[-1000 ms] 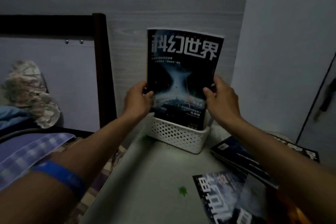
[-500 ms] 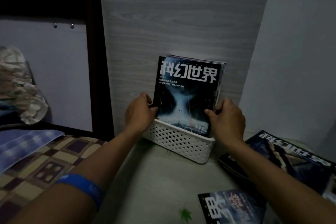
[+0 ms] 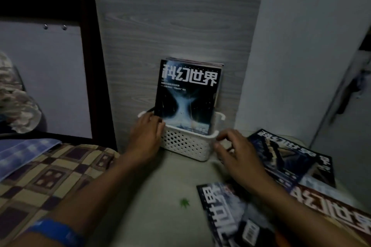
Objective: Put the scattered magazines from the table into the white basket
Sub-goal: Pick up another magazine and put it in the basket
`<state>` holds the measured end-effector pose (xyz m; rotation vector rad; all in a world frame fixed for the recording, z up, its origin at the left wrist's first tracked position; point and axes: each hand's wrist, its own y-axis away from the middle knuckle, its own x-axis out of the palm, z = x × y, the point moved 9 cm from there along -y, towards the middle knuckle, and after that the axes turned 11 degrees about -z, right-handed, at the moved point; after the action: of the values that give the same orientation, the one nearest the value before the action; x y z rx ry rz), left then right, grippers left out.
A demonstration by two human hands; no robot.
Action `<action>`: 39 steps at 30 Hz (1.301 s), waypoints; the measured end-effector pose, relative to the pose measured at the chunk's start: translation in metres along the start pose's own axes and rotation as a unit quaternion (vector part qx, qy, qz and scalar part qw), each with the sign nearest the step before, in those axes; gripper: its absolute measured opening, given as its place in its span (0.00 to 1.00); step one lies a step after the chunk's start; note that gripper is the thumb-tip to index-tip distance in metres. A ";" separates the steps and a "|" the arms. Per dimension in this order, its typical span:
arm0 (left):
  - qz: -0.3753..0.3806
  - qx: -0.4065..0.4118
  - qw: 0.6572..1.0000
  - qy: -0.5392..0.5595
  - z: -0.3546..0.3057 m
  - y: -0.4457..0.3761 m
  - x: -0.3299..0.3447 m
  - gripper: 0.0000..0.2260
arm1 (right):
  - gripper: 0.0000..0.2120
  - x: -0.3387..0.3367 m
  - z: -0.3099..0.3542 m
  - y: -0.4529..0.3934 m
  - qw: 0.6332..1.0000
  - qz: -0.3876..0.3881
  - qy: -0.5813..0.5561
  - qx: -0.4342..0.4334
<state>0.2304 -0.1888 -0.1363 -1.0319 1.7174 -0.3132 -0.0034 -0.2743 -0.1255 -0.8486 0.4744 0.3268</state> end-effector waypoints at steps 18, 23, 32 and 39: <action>0.246 0.131 0.960 0.011 -0.154 0.147 0.031 0.14 | 0.37 -0.108 -0.092 0.082 0.929 0.118 0.334 0.109; 0.257 0.078 0.960 0.075 -0.143 0.156 0.026 0.11 | 0.08 -0.097 -0.046 0.083 0.894 0.052 0.431 -0.109; 0.240 -0.438 0.713 0.492 -0.085 0.168 0.024 0.28 | 0.14 -0.138 0.048 0.160 0.971 0.011 0.155 -0.180; 0.245 -0.323 0.803 0.437 -0.098 0.165 0.008 0.09 | 0.05 -0.140 0.031 0.161 0.970 -0.005 -0.129 0.204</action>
<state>0.0644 -0.1233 -0.2083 -0.8925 2.9992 0.2125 -0.1870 -0.1623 -0.1375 -0.4006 0.2785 0.3111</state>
